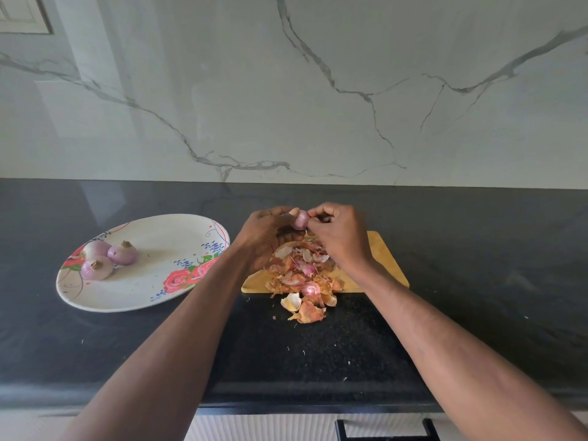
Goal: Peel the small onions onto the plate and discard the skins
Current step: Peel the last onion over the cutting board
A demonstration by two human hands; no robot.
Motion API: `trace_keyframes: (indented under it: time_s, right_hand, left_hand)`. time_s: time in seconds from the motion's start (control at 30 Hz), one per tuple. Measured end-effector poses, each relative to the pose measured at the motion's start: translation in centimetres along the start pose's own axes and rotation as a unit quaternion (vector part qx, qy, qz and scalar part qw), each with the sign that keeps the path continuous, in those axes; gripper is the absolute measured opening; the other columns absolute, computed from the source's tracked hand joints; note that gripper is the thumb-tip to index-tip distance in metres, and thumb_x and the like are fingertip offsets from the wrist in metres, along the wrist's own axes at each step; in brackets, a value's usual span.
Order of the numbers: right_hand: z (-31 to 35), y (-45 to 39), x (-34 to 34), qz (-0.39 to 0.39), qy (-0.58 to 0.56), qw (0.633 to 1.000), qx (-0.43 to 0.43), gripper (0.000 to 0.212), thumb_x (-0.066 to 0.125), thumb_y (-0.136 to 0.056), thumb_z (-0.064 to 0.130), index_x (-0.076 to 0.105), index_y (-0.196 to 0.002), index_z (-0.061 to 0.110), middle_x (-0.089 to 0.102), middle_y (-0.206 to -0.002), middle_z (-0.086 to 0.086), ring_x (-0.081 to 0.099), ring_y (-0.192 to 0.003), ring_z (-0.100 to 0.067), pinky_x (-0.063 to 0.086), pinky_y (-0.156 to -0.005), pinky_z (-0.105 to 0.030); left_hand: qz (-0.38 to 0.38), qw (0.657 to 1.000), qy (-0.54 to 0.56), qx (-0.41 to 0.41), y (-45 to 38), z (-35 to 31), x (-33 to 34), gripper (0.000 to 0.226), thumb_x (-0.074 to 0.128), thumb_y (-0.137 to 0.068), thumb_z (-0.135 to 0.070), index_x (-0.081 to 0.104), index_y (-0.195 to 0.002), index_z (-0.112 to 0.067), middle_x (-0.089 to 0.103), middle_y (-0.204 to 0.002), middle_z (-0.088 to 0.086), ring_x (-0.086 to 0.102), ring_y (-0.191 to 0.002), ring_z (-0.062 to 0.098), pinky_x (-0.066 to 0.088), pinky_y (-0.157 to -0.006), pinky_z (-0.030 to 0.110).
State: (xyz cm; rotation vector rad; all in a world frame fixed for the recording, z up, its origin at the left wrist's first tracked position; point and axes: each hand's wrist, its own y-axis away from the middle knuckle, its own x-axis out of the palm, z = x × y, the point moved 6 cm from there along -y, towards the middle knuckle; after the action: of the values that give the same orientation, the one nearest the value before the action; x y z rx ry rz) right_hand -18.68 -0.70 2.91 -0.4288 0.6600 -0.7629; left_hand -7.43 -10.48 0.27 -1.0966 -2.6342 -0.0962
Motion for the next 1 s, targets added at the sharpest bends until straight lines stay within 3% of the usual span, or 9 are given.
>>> trace_keyframes:
  time_s: [0.17, 0.23, 0.37, 0.47, 0.6, 0.7, 0.8, 0.93, 1.0]
  right_hand:
    - [0.5, 0.2, 0.4, -0.008, 0.001, 1.0, -0.019, 0.003, 0.079, -0.085, 0.015, 0.077, -0.082, 0.014, 0.07, -0.071, 0.014, 0.062, -0.059, -0.002, 0.053, -0.05, -0.026]
    - [0.5, 0.1, 0.3, -0.005, -0.03, 0.999, 0.014, 0.012, 0.079, -0.084, 0.013, 0.074, -0.075, 0.02, 0.068, -0.065, 0.015, 0.059, -0.057, -0.001, 0.052, -0.053, -0.023]
    - [-0.4, -0.3, -0.1, -0.01, -0.132, 0.986, 0.104, 0.007, 0.074, -0.084, 0.004, 0.073, -0.083, 0.011, 0.072, -0.072, -0.001, 0.067, -0.056, -0.011, 0.056, -0.054, -0.026]
    - [-1.3, -0.5, -0.2, -0.032, -0.1, 0.986, 0.131, 0.007, 0.069, -0.089, 0.006, 0.072, -0.083, 0.008, 0.072, -0.072, -0.006, 0.066, -0.053, -0.009, 0.052, -0.052, -0.023]
    - [-1.2, -0.3, 0.4, 0.003, -0.015, 0.995, 0.101, 0.041, 0.069, -0.094, 0.025, 0.065, -0.061, 0.001, 0.059, -0.052, -0.002, 0.05, -0.039, 0.001, 0.033, -0.042, -0.015]
    - [-0.5, -0.5, 0.3, 0.015, -0.045, 0.996, 0.075, 0.017, 0.073, -0.09, 0.029, 0.079, -0.089, 0.013, 0.073, -0.078, 0.008, 0.064, -0.067, 0.004, 0.046, -0.059, -0.009]
    - [0.1, -0.4, 0.3, 0.028, -0.056, 0.997, 0.05, 0.026, 0.078, -0.085, 0.034, 0.078, -0.103, 0.015, 0.076, -0.087, 0.009, 0.07, -0.079, -0.002, 0.055, -0.068, -0.016]
    - [0.6, 0.0, 0.5, 0.04, -0.056, 0.997, 0.032, 0.015, 0.077, -0.086, 0.032, 0.082, -0.088, 0.018, 0.076, -0.076, 0.009, 0.072, -0.072, -0.009, 0.06, -0.065, -0.03]
    - [0.6, 0.1, 0.4, 0.022, -0.047, 0.998, 0.026, 0.015, 0.077, -0.087, 0.032, 0.082, -0.085, 0.017, 0.075, -0.071, 0.008, 0.072, -0.066, -0.016, 0.059, -0.061, -0.038]
  left_hand:
    - [0.003, 1.0, 0.004, -0.013, -0.1, 0.0, 0.0, 0.029, 0.072, -0.085, -0.013, 0.071, -0.107, 0.005, 0.071, -0.103, 0.019, 0.066, -0.092, 0.027, 0.057, -0.094, 0.039]
    - [-0.004, 1.0, 0.02, -0.017, -0.1, 0.0, -0.1, 0.023, 0.069, -0.087, -0.009, 0.071, -0.107, 0.004, 0.07, -0.102, 0.019, 0.067, -0.089, 0.026, 0.06, -0.086, 0.033]
    - [-0.003, 0.997, 0.075, -0.036, 0.0, -0.2, -0.3, 0.022, 0.053, -0.098, -0.002, 0.064, -0.117, 0.001, 0.07, -0.101, 0.019, 0.068, -0.082, 0.023, 0.06, -0.069, 0.025]
    - [0.001, 0.994, 0.104, -0.041, 0.1, -0.4, -0.3, 0.022, 0.048, -0.099, 0.001, 0.063, -0.114, 0.001, 0.071, -0.105, 0.021, 0.069, -0.084, 0.023, 0.061, -0.073, 0.027]
    - [-0.012, 0.988, 0.145, -0.046, 0.1, -0.4, -0.4, 0.02, 0.048, -0.096, 0.007, 0.066, -0.104, 0.003, 0.072, -0.099, 0.021, 0.07, -0.089, 0.027, 0.06, -0.087, 0.034]
    - [-0.029, 0.987, 0.152, -0.048, 0.1, -0.3, -0.7, 0.016, 0.053, -0.094, 0.006, 0.067, -0.103, 0.005, 0.073, -0.098, 0.022, 0.071, -0.091, 0.028, 0.06, -0.088, 0.036]
    - [-0.034, 0.988, 0.14, -0.047, 0.0, -0.3, -0.8, 0.016, 0.056, -0.093, 0.005, 0.068, -0.103, 0.005, 0.072, -0.097, 0.021, 0.071, -0.088, 0.027, 0.061, -0.085, 0.034]
    - [-0.018, 0.995, 0.096, -0.033, 0.3, -0.4, -0.4, 0.025, 0.066, -0.079, 0.004, 0.067, -0.104, 0.006, 0.073, -0.093, 0.019, 0.073, -0.083, 0.025, 0.063, -0.078, 0.031]
    - [-0.017, 0.996, 0.084, -0.021, 0.4, -0.5, -0.2, 0.022, 0.065, -0.082, 0.005, 0.067, -0.104, 0.009, 0.073, -0.092, 0.019, 0.073, -0.08, 0.024, 0.062, -0.072, 0.029]
